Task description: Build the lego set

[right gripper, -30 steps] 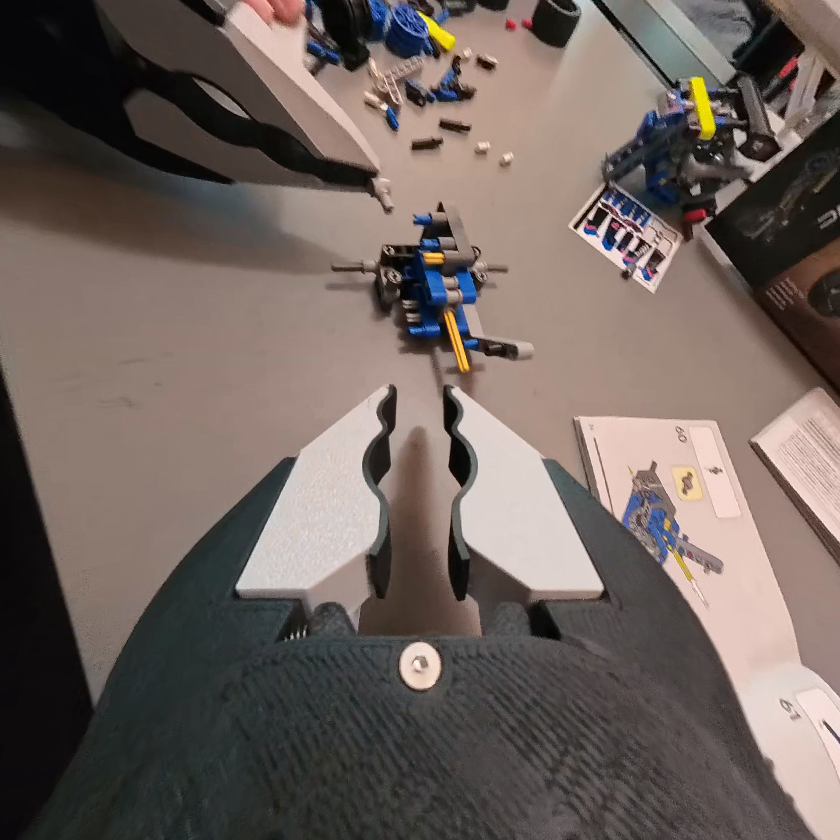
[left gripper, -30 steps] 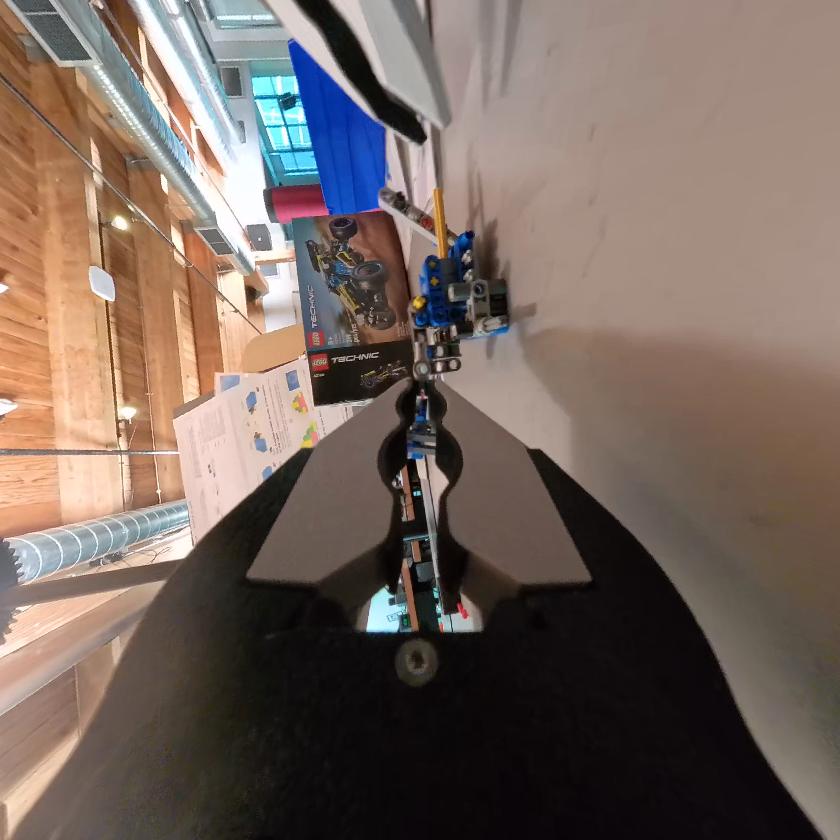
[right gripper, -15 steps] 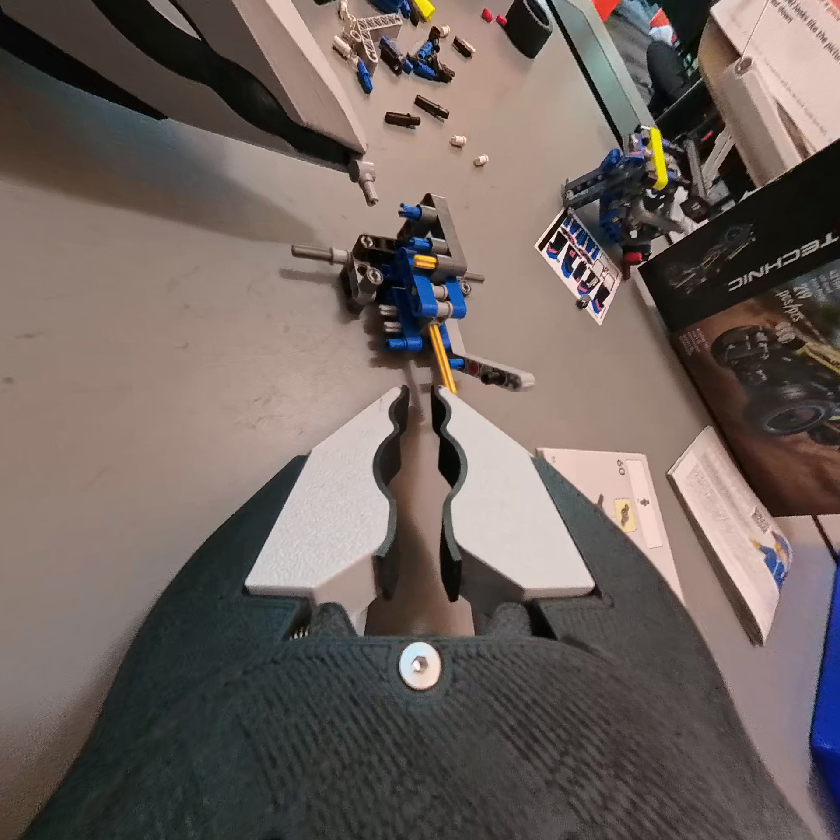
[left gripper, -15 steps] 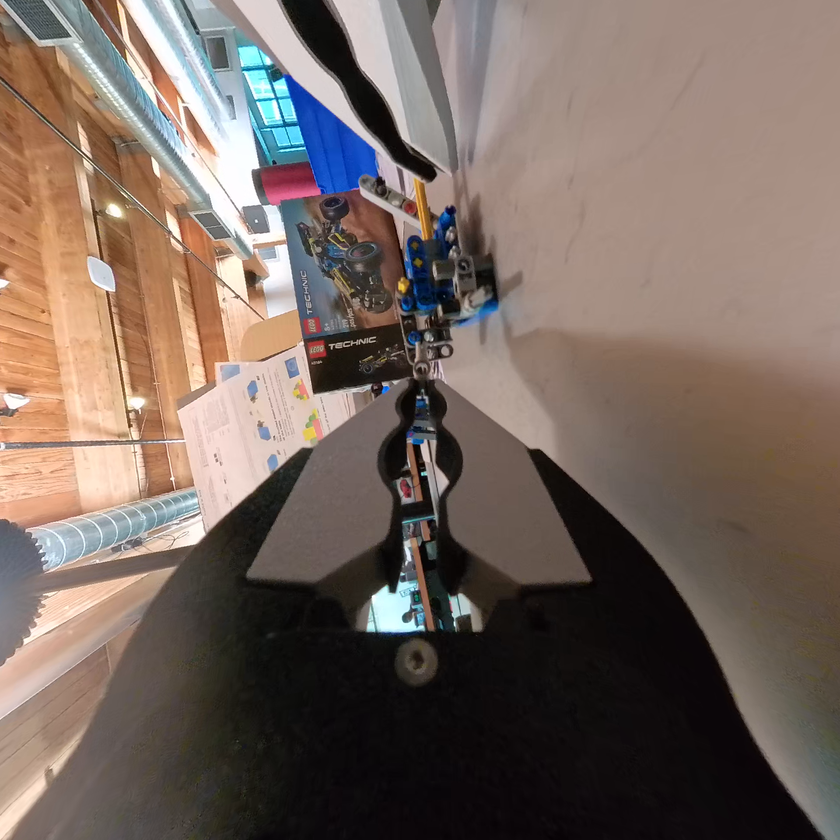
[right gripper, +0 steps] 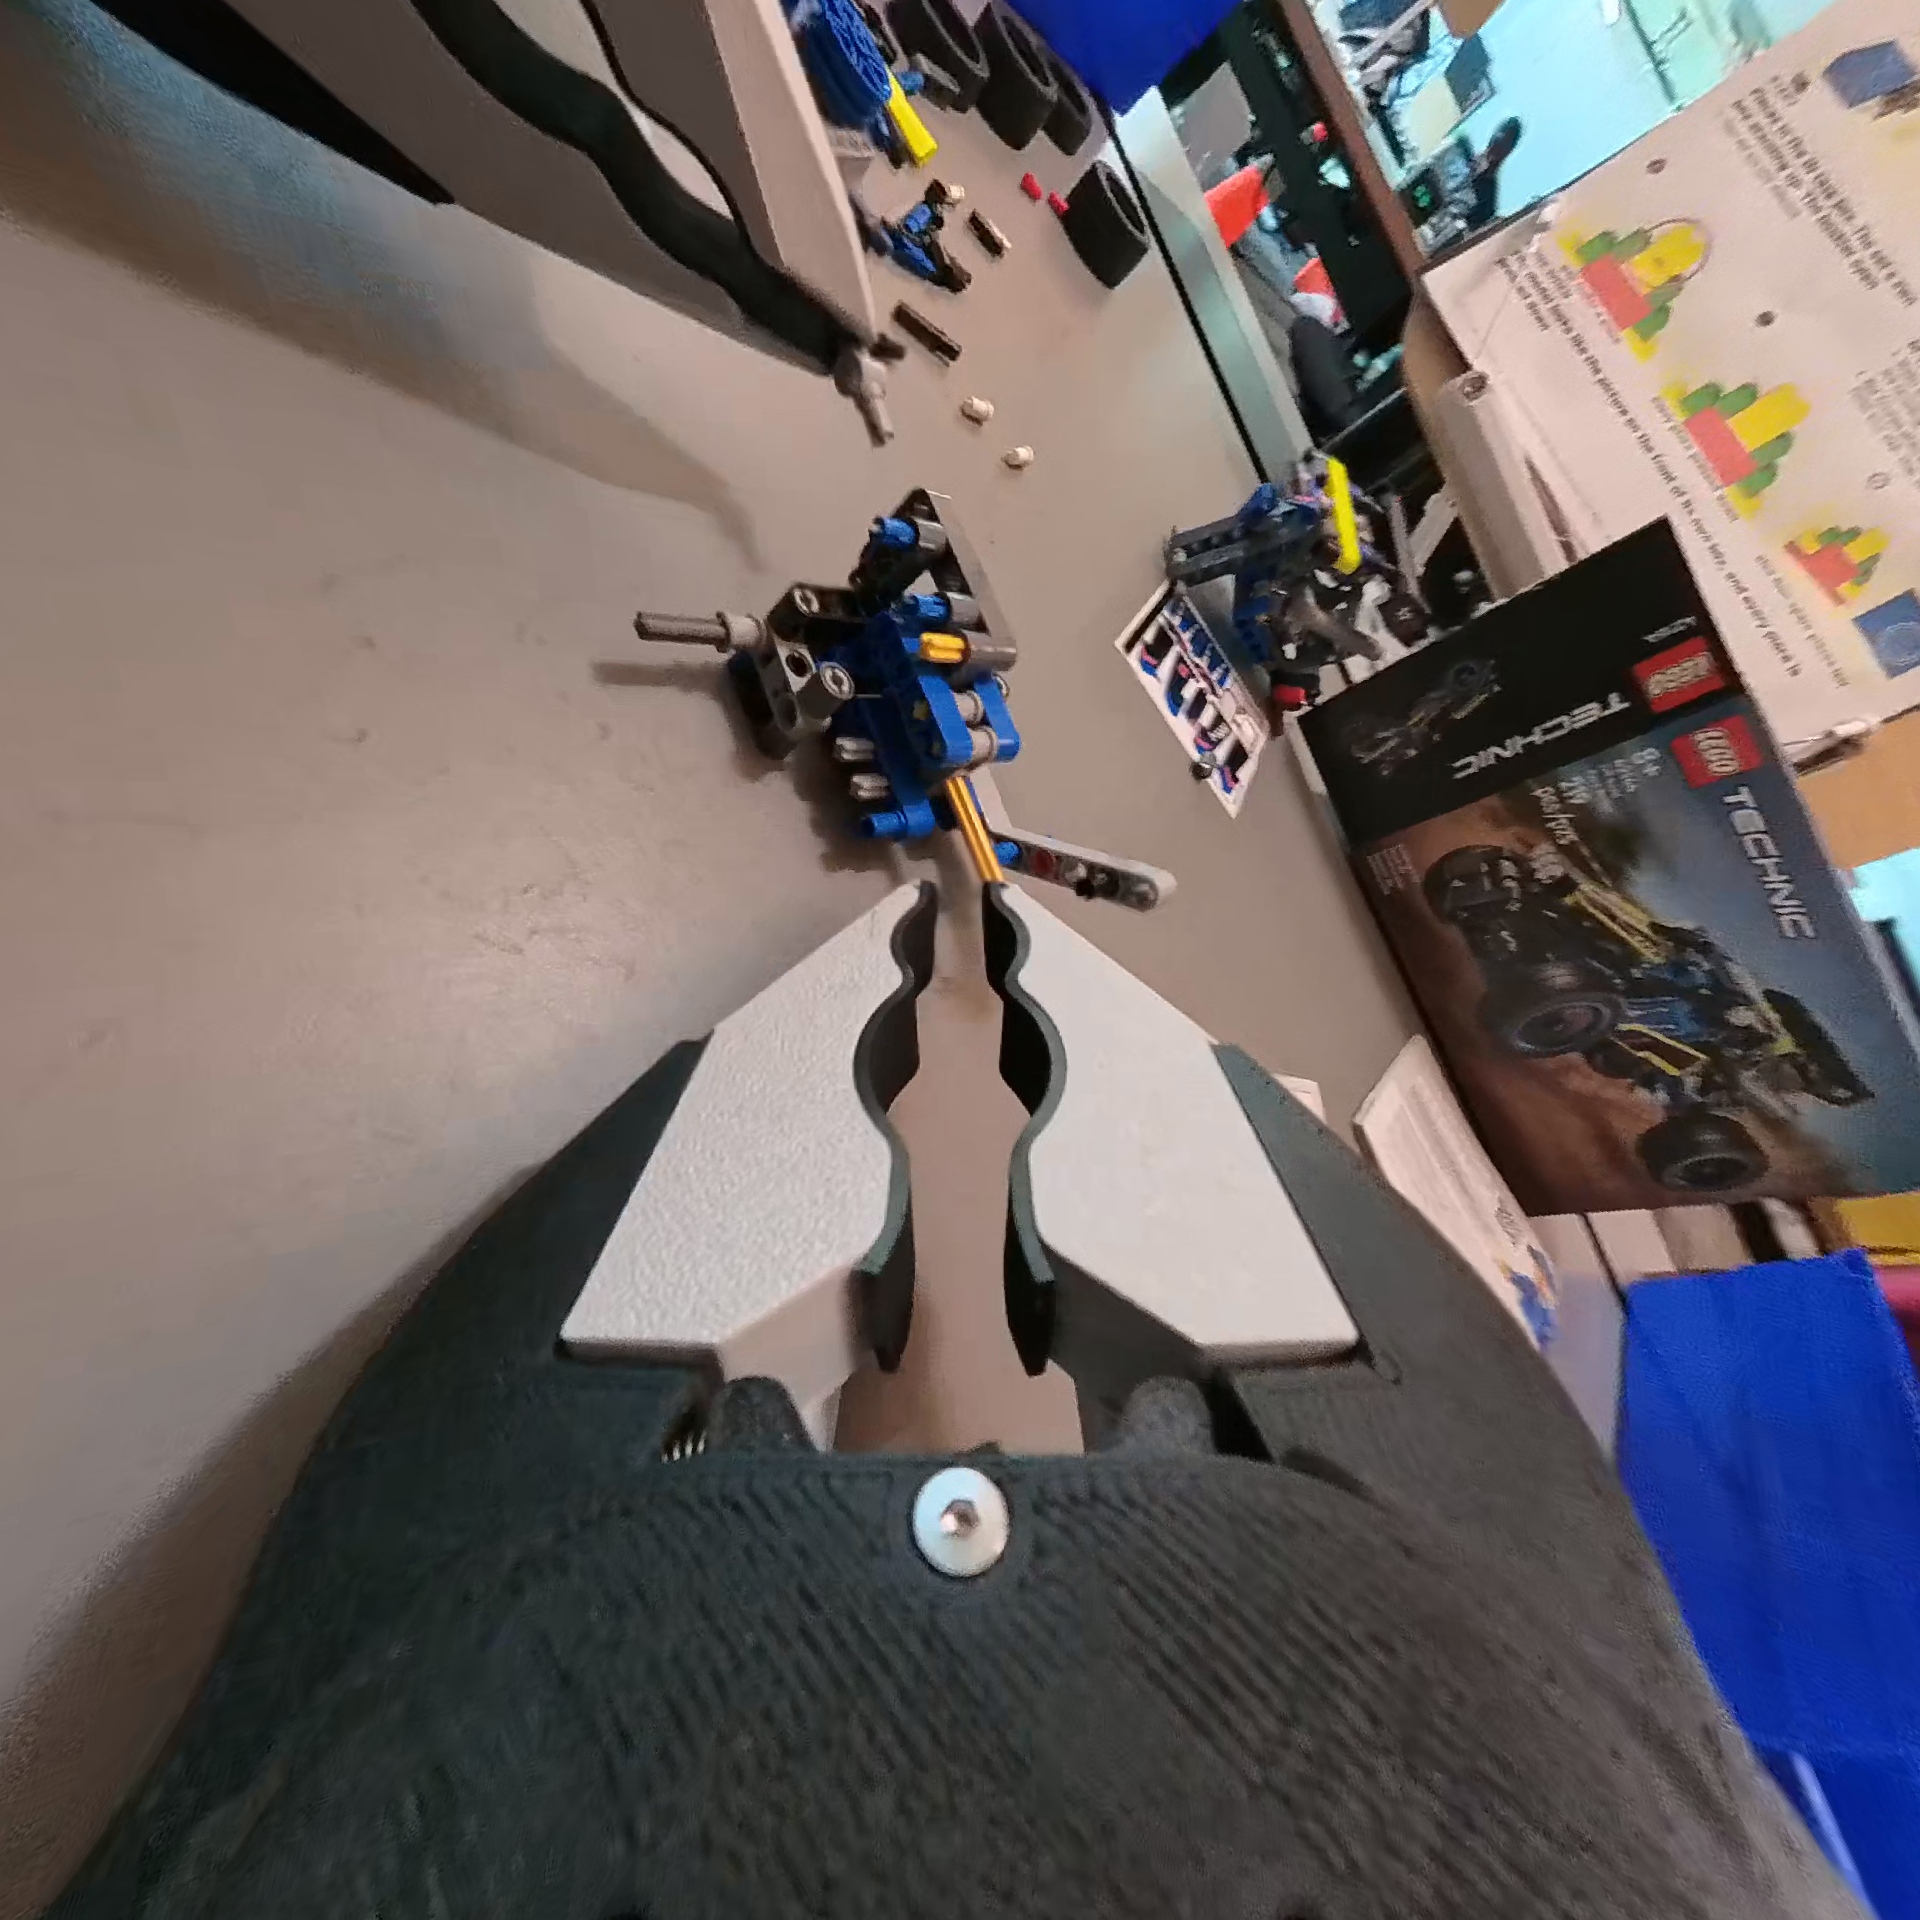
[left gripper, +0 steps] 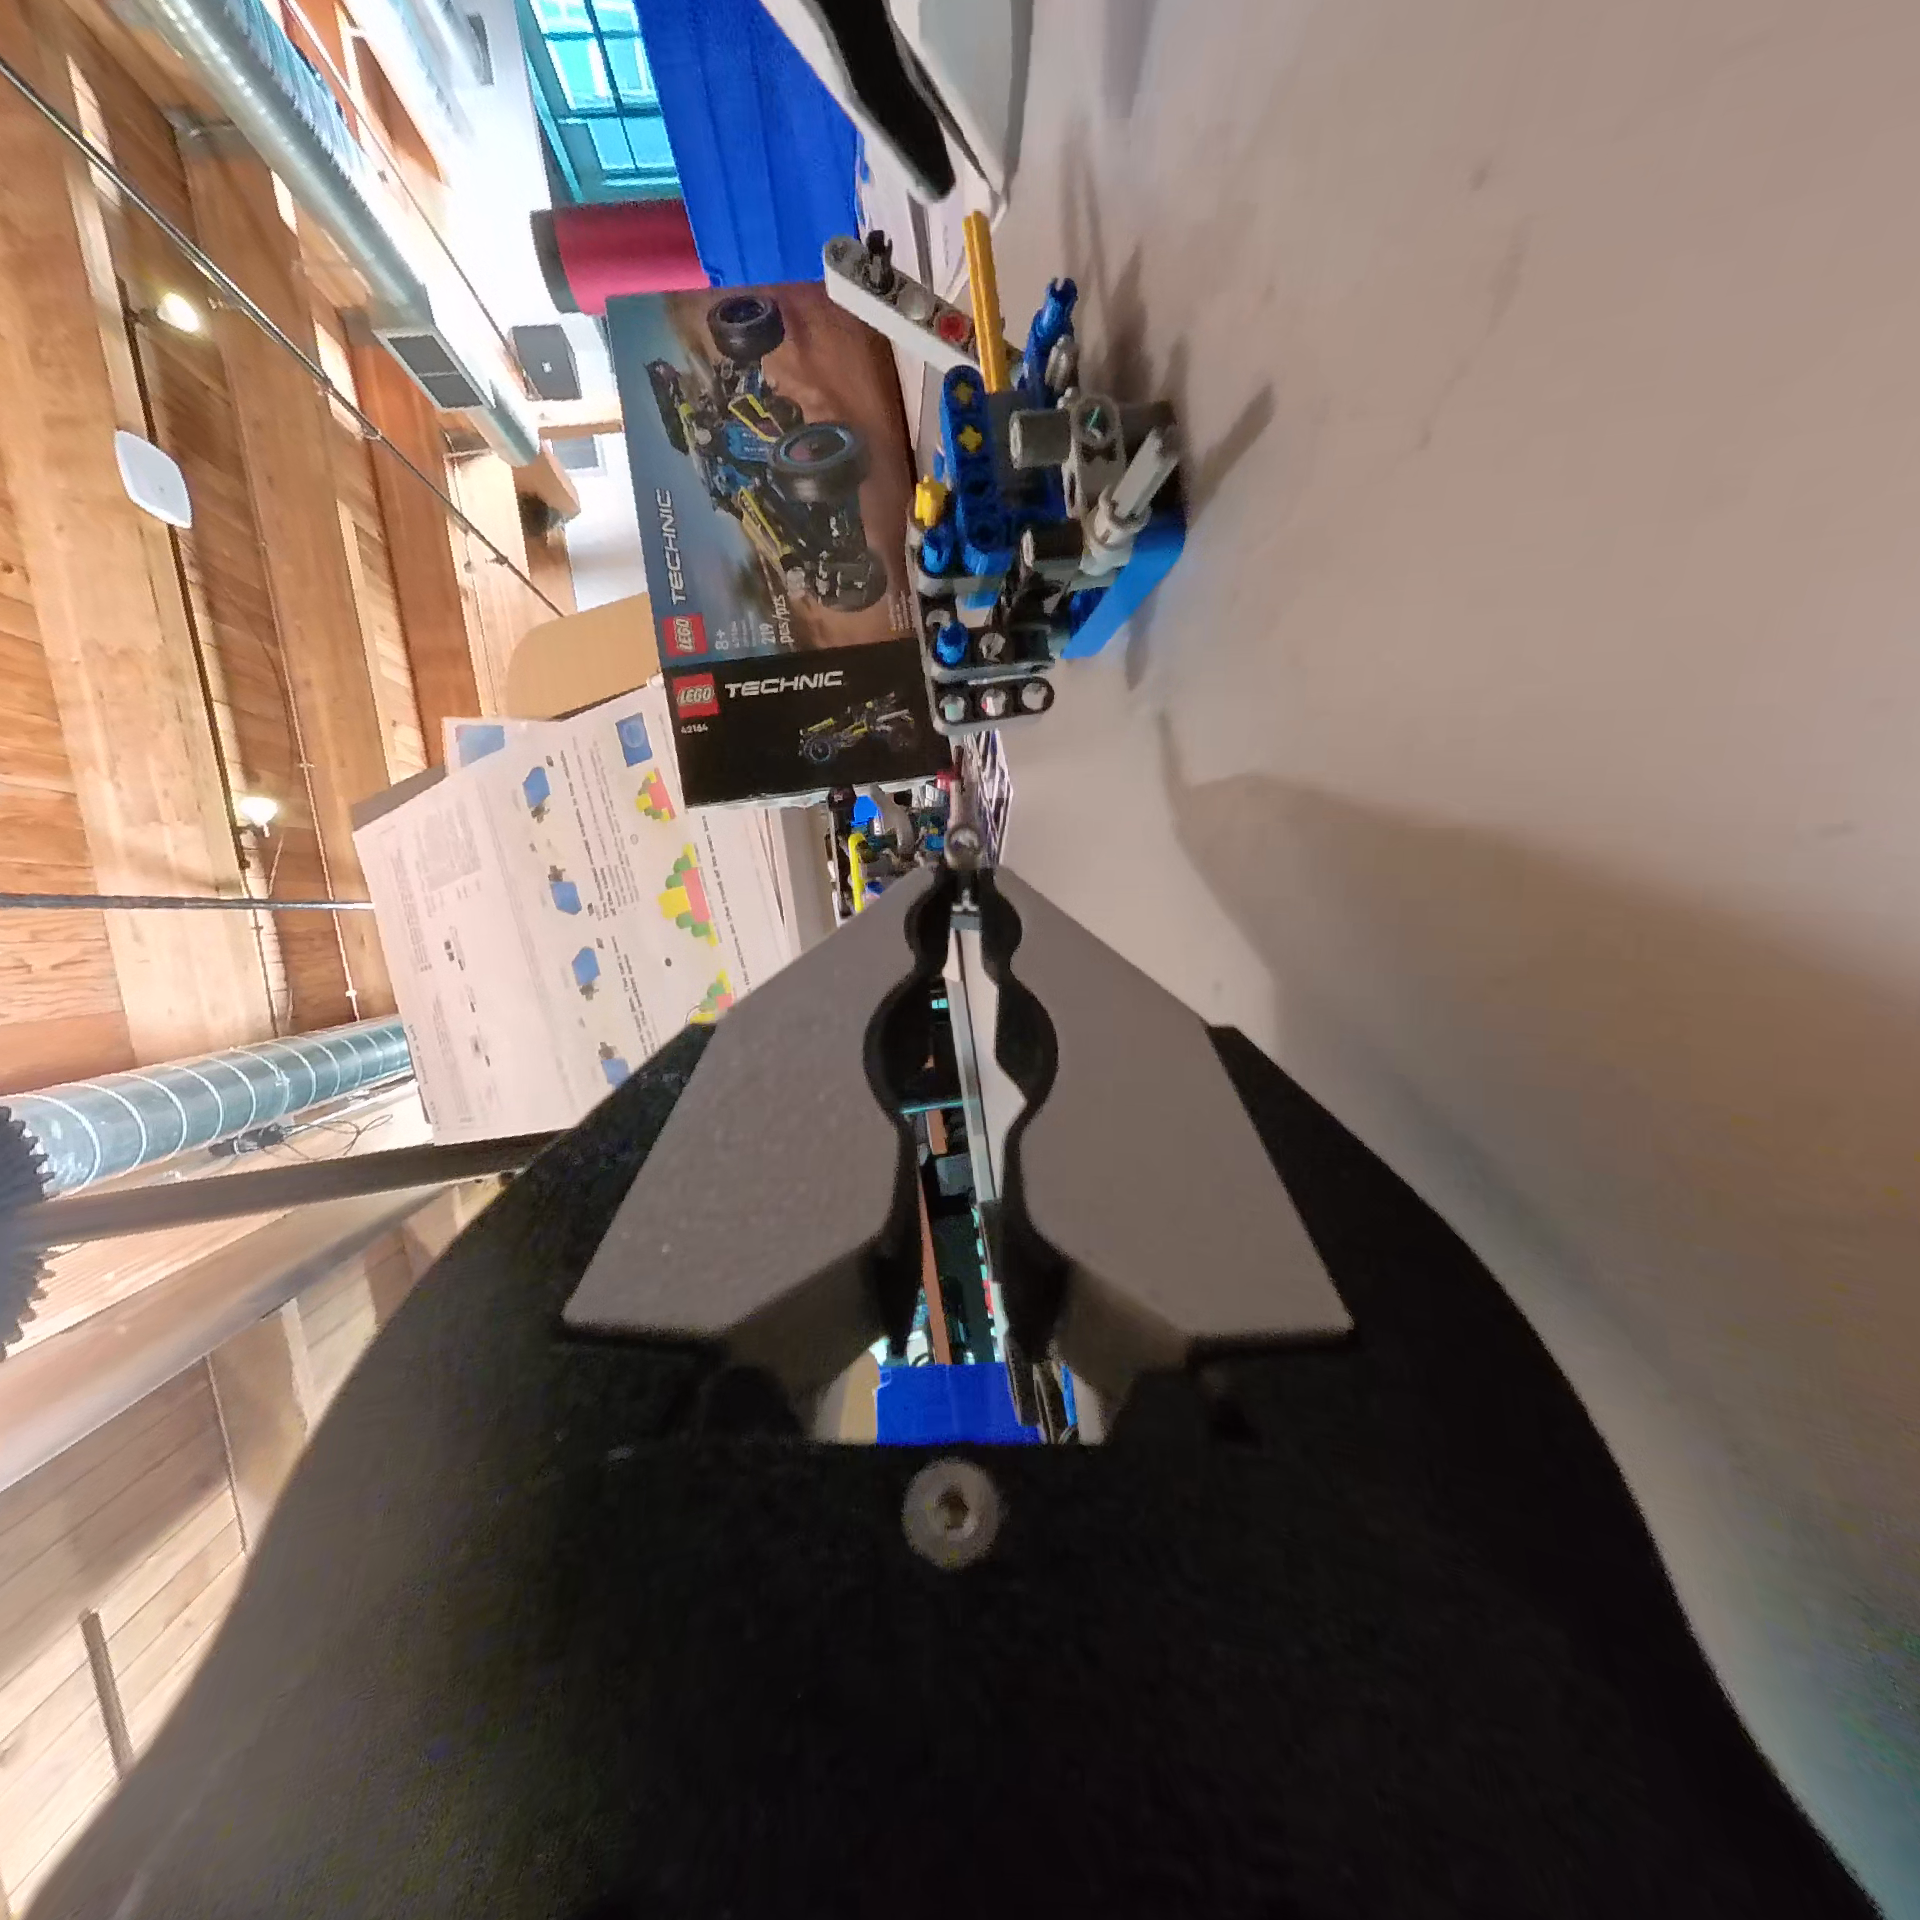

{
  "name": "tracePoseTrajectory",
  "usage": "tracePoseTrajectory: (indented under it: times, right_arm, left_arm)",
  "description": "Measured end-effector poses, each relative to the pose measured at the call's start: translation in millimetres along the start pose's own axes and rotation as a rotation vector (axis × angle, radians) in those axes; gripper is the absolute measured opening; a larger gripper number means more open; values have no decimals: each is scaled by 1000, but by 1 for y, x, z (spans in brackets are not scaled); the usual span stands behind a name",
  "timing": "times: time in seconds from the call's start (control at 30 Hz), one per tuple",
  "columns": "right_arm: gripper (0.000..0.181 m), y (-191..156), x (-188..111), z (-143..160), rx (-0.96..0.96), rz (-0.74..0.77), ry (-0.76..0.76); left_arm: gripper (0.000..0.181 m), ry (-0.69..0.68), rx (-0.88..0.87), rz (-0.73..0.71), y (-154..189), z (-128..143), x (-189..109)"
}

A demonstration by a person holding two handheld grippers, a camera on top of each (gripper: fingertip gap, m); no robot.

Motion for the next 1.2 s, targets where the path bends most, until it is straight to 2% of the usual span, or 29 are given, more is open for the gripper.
tracePoseTrajectory:
  times: [0.4, 0.97, 1.2]
  right_arm:
    - [0, -12, 1, 8, -268, 99, -52]
    - [4, -12, 2, 7, -301, 125, -41]
    - [4, -11, 3, 6, -282, 121, -28]
  left_arm:
    - [1, 2, 26, 6, 2, -3, 0]
    - [1, 7, 43, 12, 4, -5, 0]
    - [1, 42, -47, 13, -1, -2, 0]
Point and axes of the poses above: each gripper's, where its closed fingertips meet, x out along the fingers, z out of its underside, y = z × x across the jaws, the point moved 5 cm from there along -x, back along the fingers, and after that the axes turned 12 degrees about z, right-handed, at the moved point
